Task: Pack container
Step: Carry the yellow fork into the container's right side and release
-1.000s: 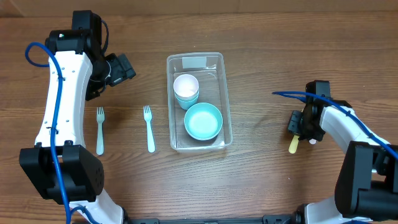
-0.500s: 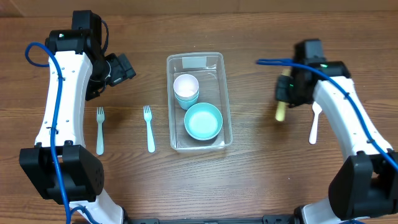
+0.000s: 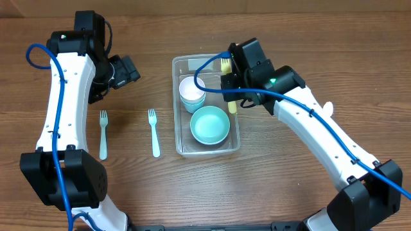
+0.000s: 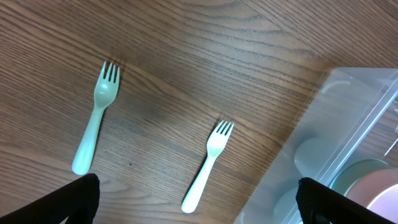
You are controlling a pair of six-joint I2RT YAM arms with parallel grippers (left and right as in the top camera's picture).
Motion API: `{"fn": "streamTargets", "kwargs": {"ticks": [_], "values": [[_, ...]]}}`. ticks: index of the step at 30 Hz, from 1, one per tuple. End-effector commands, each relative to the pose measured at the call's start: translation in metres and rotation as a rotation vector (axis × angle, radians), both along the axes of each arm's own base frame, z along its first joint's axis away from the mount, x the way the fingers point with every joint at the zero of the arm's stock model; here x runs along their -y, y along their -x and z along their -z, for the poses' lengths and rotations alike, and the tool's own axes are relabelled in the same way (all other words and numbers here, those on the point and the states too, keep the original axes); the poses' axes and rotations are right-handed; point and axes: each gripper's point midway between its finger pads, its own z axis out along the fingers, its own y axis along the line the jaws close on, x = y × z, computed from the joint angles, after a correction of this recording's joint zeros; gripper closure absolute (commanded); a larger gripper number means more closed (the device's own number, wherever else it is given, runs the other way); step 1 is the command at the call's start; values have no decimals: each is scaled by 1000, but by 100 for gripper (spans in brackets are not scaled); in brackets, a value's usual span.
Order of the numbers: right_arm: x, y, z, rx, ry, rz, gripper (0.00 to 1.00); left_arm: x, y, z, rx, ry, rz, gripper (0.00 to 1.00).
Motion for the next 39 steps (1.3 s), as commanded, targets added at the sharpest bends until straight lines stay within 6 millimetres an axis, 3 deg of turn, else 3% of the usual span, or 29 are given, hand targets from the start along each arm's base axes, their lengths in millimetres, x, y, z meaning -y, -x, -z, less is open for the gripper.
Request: {"fn": "streamTargets", "kwargs": {"ticks": [1, 6, 13, 18, 21, 25, 29, 33, 36, 39], "values": [[-8, -15, 7, 25, 8, 0, 93, 4, 1, 5, -14, 14, 8, 0], [-18, -28, 31, 28, 25, -48, 93, 4, 1, 5, -13, 14, 8, 0], [-22, -35, 34, 50, 29, -67, 92, 4, 1, 5, -13, 14, 8, 0], [-20, -32, 37, 31, 39, -68, 73, 4, 1, 5, -13, 14, 8, 0], [-19, -31, 38, 26, 43, -70, 55, 4, 1, 5, -14, 14, 8, 0], [-20, -31, 38, 28, 42, -71, 50, 4, 1, 5, -14, 14, 8, 0], [-20, -18, 28, 17, 47, -85, 54, 4, 1, 5, -14, 14, 8, 0], [-21, 29, 17, -65, 89, -137, 71, 4, 1, 5, -13, 14, 8, 0], [-28, 58, 24, -143, 120, -162, 96, 4, 1, 5, -12, 14, 8, 0], [-41, 84, 40, -195, 141, -192, 96, 4, 1, 5, -13, 14, 8, 0]]}}
